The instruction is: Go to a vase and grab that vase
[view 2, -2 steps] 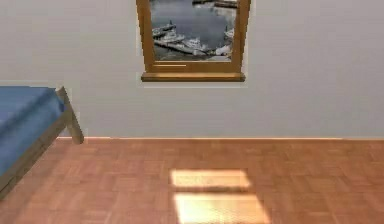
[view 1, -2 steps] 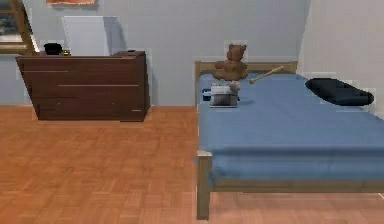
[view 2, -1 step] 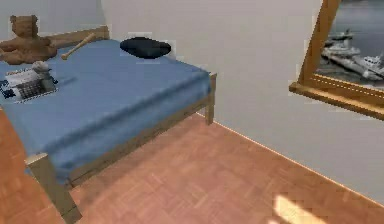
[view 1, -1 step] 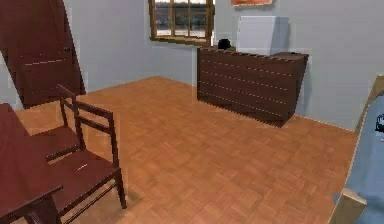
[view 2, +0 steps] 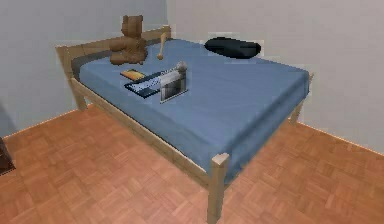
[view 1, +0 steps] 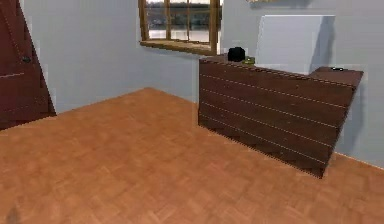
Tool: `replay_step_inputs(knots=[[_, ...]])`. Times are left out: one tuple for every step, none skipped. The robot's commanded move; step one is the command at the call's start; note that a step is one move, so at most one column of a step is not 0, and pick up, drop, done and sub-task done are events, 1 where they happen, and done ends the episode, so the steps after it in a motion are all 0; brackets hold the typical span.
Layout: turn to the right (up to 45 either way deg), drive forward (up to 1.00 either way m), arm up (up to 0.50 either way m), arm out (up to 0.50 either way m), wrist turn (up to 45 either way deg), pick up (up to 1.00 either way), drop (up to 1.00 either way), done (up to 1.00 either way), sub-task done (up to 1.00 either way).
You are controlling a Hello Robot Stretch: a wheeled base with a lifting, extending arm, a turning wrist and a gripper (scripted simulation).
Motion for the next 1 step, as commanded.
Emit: replay_step_inputs(knots=[[-3.0,0.00,0.00,0.00,0.0,0.00,0.00,0.00,0.00]])
